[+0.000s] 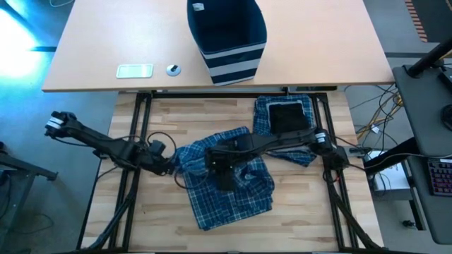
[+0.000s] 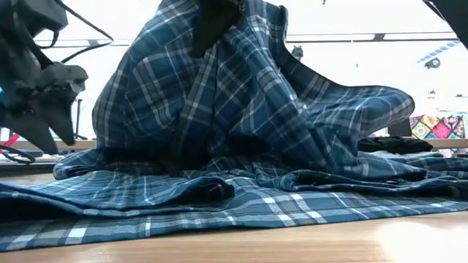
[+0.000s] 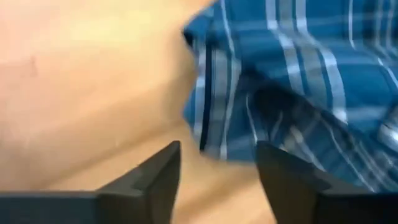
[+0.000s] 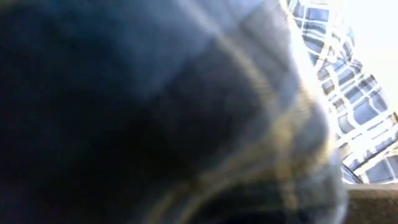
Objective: Fold Laundry from Bin
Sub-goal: Fold the blue patterned long sleeve
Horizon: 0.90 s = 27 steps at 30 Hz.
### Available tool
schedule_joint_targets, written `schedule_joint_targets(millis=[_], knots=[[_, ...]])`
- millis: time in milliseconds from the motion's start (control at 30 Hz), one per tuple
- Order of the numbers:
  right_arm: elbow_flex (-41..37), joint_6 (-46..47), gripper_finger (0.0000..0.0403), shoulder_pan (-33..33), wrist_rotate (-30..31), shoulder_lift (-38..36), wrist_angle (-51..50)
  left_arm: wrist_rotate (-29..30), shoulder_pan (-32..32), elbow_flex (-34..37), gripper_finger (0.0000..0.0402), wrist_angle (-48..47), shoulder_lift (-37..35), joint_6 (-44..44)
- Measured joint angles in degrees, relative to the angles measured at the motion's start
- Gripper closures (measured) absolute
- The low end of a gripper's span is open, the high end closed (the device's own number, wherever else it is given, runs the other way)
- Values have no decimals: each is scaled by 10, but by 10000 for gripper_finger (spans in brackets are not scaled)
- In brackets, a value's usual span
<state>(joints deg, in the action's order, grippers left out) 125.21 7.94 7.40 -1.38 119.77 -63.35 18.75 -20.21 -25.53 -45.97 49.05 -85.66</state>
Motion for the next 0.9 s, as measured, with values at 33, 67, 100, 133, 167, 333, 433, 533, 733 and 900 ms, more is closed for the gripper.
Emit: schedule_joint_targets(millis=[33, 67, 100, 133, 167, 333, 433, 533, 733, 900], knots=[[0, 0, 394, -2, 0, -2, 0, 13, 0, 9, 197, 17, 1, 7], [0, 0, 394, -3, 1, -6, 0, 16, 1, 18, 182, 38, 1, 15], [0, 0, 394, -5, 1, -10, -2, 15, 2, 29, 168, 65, 4, 18], [0, 0, 394, -8, 3, -14, -4, 11, 2, 40, 156, 89, 6, 16], [0, 0, 394, -10, 7, -19, -4, 2, 2, 53, 147, 108, 9, 5], [1, 0, 394, -18, 16, -38, -3, 3, 3, 100, 127, 181, 23, -49], [1, 0, 394, -19, 16, -43, -2, 52, 4, 107, 140, 244, 29, -28], [1, 0, 394, -19, 18, -45, -2, 69, 5, 102, 188, 285, 36, 0], [1, 0, 394, -21, 30, -45, -2, 65, 4, 72, 376, 282, 65, -8], [1, 0, 394, -24, 30, -46, -2, 53, 0, -34, 396, 290, 79, 68]])
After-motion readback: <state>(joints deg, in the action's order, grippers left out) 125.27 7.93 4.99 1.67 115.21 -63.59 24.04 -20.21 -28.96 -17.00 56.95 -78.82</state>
